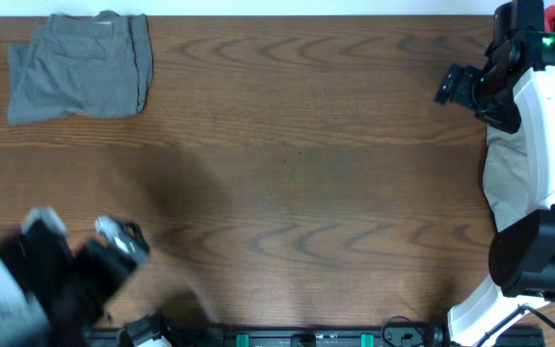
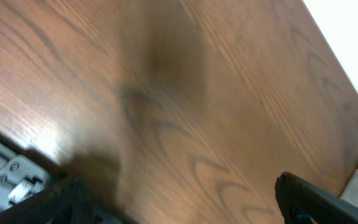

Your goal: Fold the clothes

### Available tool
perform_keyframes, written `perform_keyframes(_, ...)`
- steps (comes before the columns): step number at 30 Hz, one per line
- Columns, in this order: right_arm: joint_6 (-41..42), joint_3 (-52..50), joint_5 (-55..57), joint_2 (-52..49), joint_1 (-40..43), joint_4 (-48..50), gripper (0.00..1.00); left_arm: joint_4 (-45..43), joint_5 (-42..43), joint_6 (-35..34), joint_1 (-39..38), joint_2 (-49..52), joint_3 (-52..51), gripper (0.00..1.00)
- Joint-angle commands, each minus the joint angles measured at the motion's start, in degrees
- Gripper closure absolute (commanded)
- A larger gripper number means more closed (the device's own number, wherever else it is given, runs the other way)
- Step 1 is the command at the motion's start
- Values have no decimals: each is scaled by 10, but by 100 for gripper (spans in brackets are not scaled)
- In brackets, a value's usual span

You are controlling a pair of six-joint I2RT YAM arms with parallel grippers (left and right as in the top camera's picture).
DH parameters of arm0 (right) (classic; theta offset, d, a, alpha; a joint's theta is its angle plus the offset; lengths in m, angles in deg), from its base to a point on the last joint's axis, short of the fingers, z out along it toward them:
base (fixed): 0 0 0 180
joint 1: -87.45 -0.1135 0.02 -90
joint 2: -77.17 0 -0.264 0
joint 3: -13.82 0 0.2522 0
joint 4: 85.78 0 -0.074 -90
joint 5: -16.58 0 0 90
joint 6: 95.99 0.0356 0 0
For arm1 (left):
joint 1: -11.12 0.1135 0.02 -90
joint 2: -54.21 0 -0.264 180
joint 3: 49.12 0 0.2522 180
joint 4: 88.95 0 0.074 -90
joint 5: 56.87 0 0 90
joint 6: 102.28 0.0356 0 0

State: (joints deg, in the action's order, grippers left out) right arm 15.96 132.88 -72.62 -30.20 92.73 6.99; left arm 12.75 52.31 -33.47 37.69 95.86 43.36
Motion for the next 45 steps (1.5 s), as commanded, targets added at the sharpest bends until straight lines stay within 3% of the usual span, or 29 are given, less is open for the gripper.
perform_keyframes(1, 7, 1, -2, 1, 7, 0, 1, 19, 3, -3, 0, -60, -3, 2)
perform_keyframes(9, 7, 1, -2, 1, 7, 0, 1, 41, 2, -4, 0, -177, -3, 2)
perform_keyframes(14, 7, 1, -2, 1, 7, 0, 1, -52, 4, 0, 0, -195, -3, 2)
perform_keyframes(18, 7, 1, -2, 1, 7, 0, 1, -117, 38, 68, 0, -196, -24, 2)
perform_keyframes(20, 7, 1, -2, 1, 7, 0, 1, -142, 40, 71, -9, -200, -44, 2)
perform_keyframes(30, 7, 1, -2, 1, 6, 0, 1, -486, 26, 132, -190, -292, -295, 2)
perform_keyframes(36, 7, 1, -2, 1, 7, 0, 1, -615, -31, 132, -225, -344, -454, 2)
perform_keyframes(42, 7, 1, -2, 1, 6, 0, 1, -749, -35, 133, -228, -393, -578, 2)
perform_keyframes(45, 7, 1, -2, 1, 7, 0, 1, -776, -54, 133, -229, -416, -625, 2)
